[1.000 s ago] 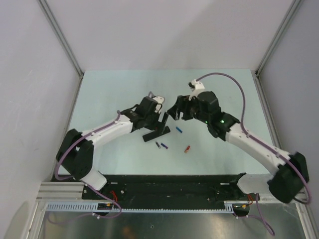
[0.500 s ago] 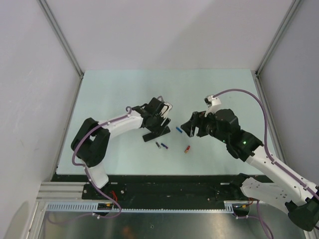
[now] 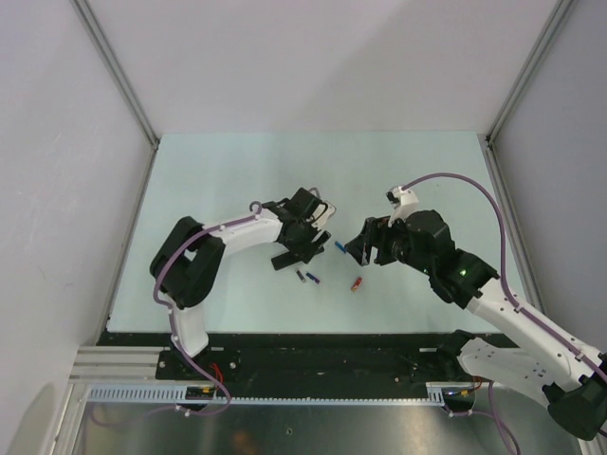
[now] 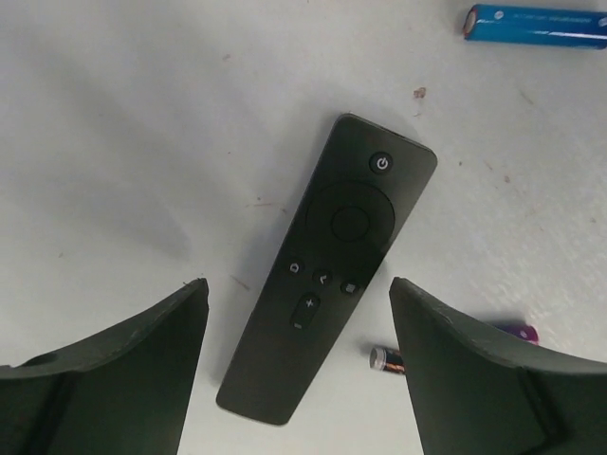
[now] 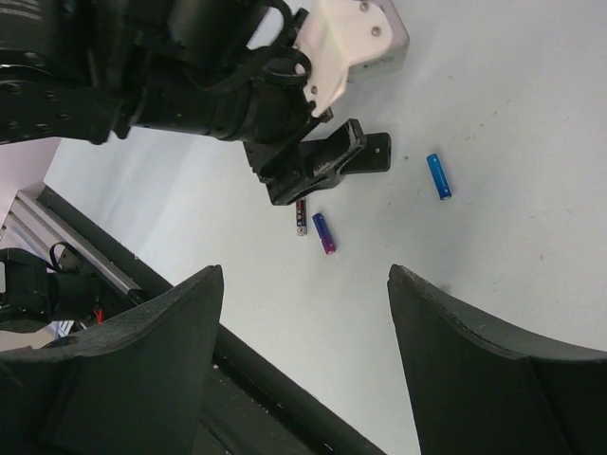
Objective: Load the batteries into the remote control
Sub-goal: Pick up the remote control from the center of the board.
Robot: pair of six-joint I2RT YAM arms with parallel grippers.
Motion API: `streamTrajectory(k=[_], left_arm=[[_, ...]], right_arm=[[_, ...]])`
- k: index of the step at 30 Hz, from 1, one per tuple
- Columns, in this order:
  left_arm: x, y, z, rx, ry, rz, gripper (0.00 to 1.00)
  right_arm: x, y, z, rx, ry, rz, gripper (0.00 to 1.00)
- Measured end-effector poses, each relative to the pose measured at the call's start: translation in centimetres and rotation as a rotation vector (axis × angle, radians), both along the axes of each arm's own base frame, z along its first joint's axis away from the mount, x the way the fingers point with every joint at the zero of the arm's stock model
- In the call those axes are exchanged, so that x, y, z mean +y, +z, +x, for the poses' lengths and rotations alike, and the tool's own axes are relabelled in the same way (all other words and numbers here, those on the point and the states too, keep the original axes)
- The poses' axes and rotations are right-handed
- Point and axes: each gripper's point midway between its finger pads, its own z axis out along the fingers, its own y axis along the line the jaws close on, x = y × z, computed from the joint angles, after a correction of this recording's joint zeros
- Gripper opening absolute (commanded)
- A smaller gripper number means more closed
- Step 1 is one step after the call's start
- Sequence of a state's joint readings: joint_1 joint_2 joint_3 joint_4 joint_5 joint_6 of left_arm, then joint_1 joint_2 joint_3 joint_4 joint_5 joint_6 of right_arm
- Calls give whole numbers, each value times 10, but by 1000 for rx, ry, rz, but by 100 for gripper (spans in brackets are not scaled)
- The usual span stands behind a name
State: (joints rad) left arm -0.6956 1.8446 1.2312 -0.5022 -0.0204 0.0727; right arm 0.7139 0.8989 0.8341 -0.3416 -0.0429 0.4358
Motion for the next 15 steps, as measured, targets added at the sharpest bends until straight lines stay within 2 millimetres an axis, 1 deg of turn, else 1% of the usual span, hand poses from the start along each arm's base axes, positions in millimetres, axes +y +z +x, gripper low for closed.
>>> streamTrajectory(k=[3, 7, 10, 11, 13, 14, 15], left_arm=[[2, -15, -2, 28, -5, 26, 79], [0, -15, 0, 25, -7, 24, 76], [0, -15, 1, 27, -5, 24, 69], [1, -15, 1, 27, -4, 24, 63], [0, -16, 1, 33, -4, 17, 57], [0, -16, 1, 37, -3, 13, 47], [0, -16, 1, 41, -4, 7, 45]], right_arm=[[0, 0, 0, 0, 0, -1, 75], [-2, 1, -2, 0, -1, 0, 75], [-3, 1, -3, -1, -1, -1, 75], [-3, 1, -3, -1, -1, -1, 75], [-3, 0, -3, 3, -1, -3, 75], [-3, 0, -3, 4, -1, -4, 75], [-3, 0, -4, 5, -1, -5, 75]])
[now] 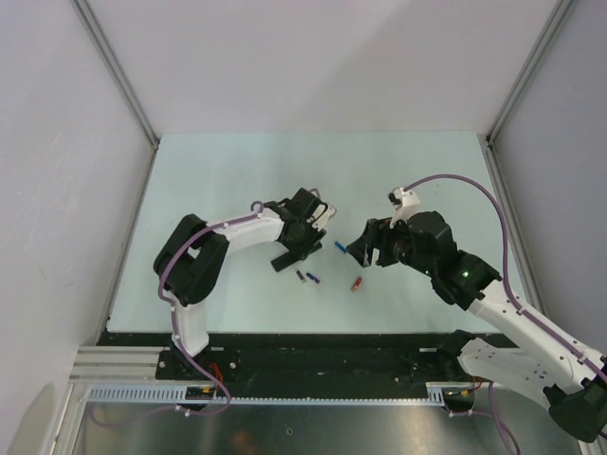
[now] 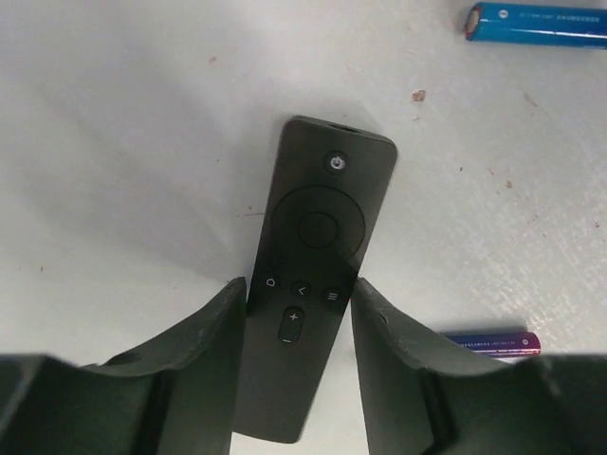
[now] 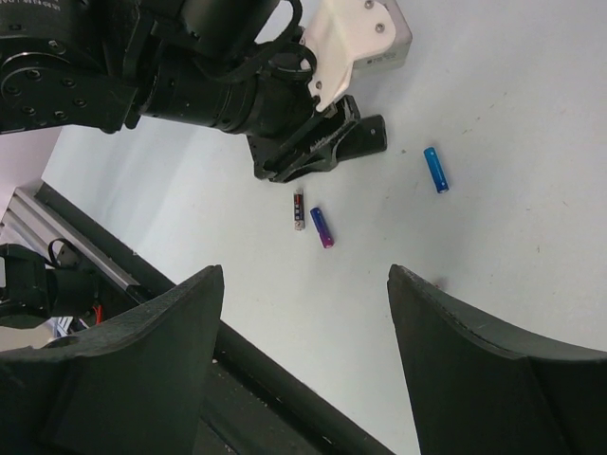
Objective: Load the batteries into the remote control
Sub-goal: Pick up the remote control from the center of the board.
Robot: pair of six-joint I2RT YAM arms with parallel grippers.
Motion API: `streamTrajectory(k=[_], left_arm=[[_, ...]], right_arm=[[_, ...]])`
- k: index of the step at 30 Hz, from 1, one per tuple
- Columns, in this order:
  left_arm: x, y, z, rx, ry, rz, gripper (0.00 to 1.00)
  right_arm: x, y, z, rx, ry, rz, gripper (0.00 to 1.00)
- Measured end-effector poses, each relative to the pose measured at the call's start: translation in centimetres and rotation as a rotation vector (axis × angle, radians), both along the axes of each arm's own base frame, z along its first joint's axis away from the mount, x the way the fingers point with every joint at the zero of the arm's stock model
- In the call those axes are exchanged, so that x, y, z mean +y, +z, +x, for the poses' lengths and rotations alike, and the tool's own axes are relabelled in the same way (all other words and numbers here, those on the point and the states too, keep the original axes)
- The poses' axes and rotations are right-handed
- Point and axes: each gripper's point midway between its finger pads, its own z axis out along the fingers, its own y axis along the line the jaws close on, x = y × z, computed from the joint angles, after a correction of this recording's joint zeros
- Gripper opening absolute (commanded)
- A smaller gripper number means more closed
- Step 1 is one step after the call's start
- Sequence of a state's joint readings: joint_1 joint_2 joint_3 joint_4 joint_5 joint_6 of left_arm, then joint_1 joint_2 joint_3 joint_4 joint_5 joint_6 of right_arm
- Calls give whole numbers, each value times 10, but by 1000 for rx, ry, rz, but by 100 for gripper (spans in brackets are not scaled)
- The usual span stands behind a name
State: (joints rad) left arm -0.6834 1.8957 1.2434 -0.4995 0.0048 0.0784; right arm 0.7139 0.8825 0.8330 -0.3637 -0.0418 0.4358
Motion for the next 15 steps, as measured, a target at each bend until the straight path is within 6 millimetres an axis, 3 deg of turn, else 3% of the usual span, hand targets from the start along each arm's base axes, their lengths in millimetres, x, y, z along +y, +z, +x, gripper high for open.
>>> streamTrajectory(k=[3, 7, 8, 15], left_arm=[[1, 0, 1, 7, 8, -10, 36], [0, 0, 1, 15, 18, -24, 13], [0, 0, 1, 16, 22, -26, 0], [0, 1, 2, 40, 109, -55, 0]], right_arm=[[0, -1, 0, 2, -1, -2, 75], [-1, -1, 0, 4, -1, -3, 74], [-1, -1, 0, 4, -2, -3, 74], [-2, 1, 0, 7, -18, 9, 74]])
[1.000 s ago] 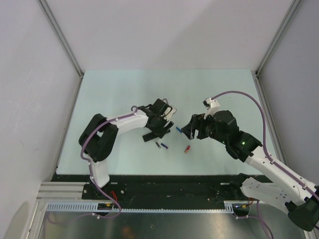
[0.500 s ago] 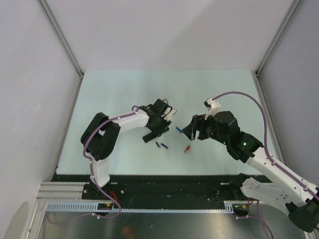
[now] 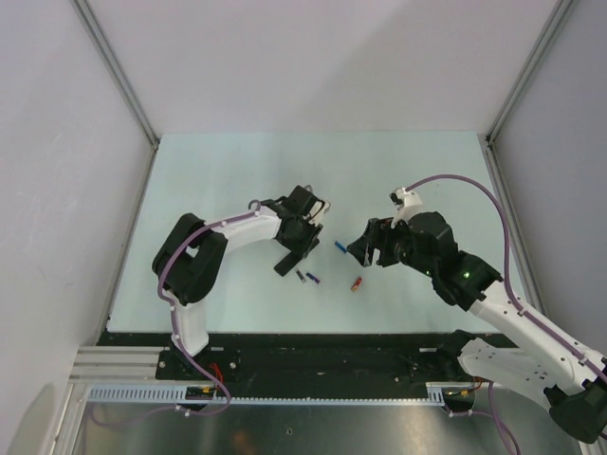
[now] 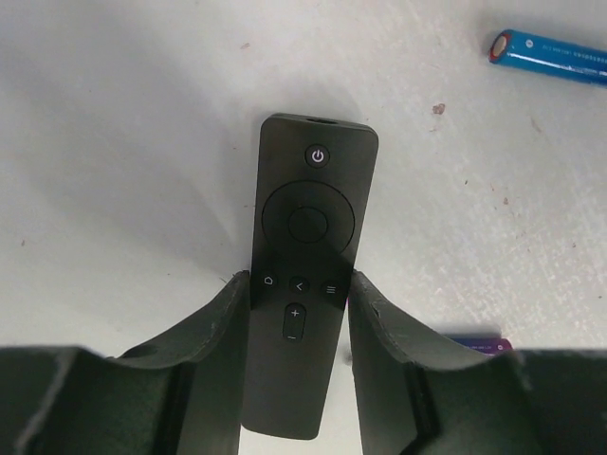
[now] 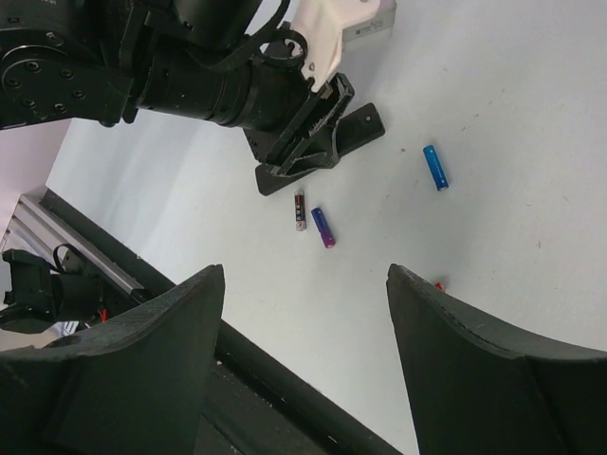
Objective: Load the batteries into the remote control
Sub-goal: Pick up the remote control from the center of the board, then adjust the remote control.
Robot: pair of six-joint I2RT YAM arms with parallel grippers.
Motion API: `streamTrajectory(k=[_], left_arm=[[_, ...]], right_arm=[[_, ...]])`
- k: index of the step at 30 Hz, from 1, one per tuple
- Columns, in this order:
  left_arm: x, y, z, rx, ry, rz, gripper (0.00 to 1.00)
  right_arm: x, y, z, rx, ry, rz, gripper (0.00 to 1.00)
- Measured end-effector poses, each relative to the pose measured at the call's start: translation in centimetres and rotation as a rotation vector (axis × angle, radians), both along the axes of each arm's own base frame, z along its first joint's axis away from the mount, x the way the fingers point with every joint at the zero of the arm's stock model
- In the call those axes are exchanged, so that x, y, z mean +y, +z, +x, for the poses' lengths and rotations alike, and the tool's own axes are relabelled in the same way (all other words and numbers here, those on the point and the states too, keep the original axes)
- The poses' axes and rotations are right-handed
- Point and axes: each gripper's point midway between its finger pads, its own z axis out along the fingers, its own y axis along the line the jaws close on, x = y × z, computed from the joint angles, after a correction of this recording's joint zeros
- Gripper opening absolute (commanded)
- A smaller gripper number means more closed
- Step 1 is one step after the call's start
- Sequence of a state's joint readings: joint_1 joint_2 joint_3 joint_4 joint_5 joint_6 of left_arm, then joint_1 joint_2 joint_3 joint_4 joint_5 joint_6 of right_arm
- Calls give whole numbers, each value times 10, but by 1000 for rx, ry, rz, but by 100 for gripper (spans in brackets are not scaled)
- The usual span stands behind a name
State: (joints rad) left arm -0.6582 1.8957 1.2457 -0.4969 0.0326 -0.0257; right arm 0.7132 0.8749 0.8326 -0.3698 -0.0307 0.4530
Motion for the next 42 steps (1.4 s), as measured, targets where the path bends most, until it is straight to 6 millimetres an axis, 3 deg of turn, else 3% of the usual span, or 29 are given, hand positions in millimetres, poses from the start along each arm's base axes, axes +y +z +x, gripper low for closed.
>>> streamTrajectory(k=[6, 10, 14, 18, 23, 26, 30, 34, 39, 42], left_arm=[[-2, 4, 2, 26, 114, -45, 0], [-5, 26, 7, -8, 165, -90, 0], [-16, 86, 22, -117, 200, -214, 0], [-35, 170, 30, -244, 201, -452, 0], [-54, 263, 19, -335, 141, -776, 0], [-62, 296, 4, -355, 84, -941, 0], [-63, 307, -25, -326, 32, -1098, 0], [-64, 314, -50, -266, -9, -1238, 0], [-57, 322, -78, -211, -40, -1353, 0], [-49, 334, -97, -210, -73, -1421, 0]], right_arm=[[-3, -5, 2, 13, -29, -1, 73], [-7, -11, 5, 21, -61, -17, 72], [-16, -12, 10, 8, -117, -33, 73], [-30, -6, 14, -22, -185, -45, 74], [-44, 5, 13, -67, -224, -38, 75], [-46, 14, 8, -85, -208, -11, 76], [-41, 30, -6, -107, -131, 57, 82], [-28, 55, -24, -152, -19, 167, 97], [-11, 83, -42, -190, 121, 283, 100], [3, 85, -49, -171, 205, 346, 99]])
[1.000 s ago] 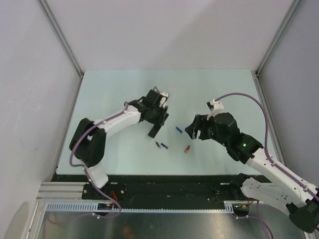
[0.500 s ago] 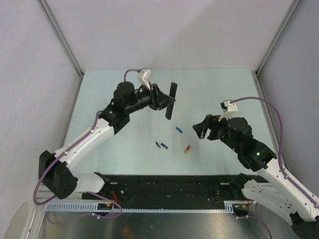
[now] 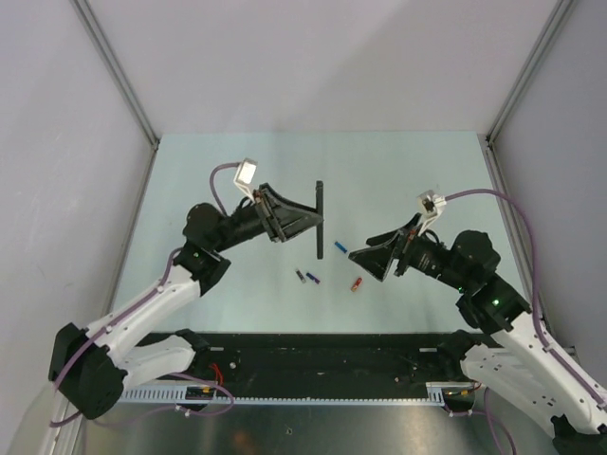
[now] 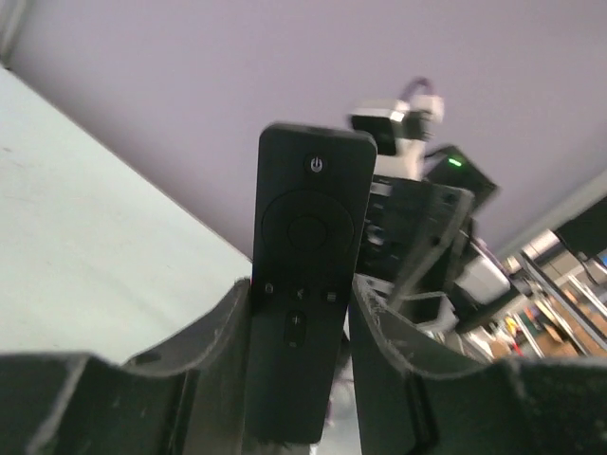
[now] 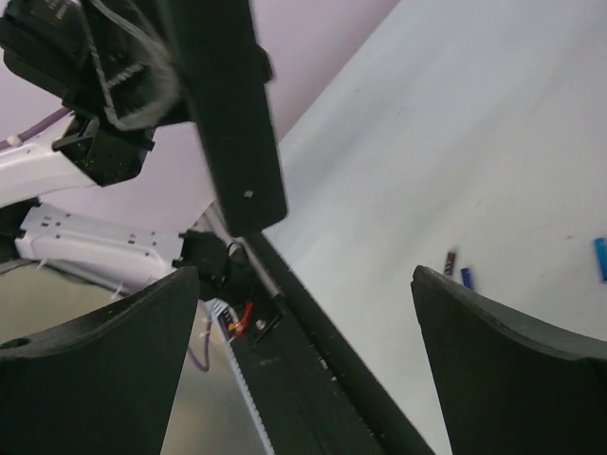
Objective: Load the batteries into the remote control
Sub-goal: Adjust the remote control.
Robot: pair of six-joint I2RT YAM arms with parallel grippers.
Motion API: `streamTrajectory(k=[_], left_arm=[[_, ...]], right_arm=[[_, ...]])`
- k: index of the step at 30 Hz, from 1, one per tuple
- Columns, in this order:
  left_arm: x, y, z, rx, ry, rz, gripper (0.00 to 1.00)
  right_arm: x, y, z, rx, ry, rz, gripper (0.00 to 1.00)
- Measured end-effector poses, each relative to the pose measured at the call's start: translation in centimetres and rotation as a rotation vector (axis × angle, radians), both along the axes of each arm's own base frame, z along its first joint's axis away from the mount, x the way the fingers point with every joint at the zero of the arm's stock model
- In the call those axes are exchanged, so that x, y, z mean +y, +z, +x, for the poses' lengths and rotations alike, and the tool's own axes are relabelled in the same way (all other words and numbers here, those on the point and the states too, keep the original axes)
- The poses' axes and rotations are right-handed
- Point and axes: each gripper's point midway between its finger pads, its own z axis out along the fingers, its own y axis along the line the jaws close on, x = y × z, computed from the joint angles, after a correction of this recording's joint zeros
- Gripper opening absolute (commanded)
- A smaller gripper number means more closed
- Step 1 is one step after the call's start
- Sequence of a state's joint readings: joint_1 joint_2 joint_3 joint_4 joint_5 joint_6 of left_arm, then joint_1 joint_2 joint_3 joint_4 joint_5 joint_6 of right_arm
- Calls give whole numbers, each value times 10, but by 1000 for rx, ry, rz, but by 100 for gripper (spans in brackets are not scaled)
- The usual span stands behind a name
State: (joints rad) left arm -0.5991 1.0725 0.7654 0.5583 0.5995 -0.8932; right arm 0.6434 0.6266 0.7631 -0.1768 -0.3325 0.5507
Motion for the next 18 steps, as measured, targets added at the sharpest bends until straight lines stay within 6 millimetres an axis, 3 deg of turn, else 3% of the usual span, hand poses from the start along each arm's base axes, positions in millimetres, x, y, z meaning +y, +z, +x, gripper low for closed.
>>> streamTrajectory(k=[4, 8, 18], left_arm=[[11, 17, -26, -50, -52, -82, 0], [18, 21, -46, -81, -99, -135, 0], [22, 32, -59, -85, -158, -210, 0]], right_arm=[[17, -17, -8, 57, 104, 36, 99], [33, -23, -13, 98, 189, 57, 99], [55, 13, -41, -11, 330, 166, 100]])
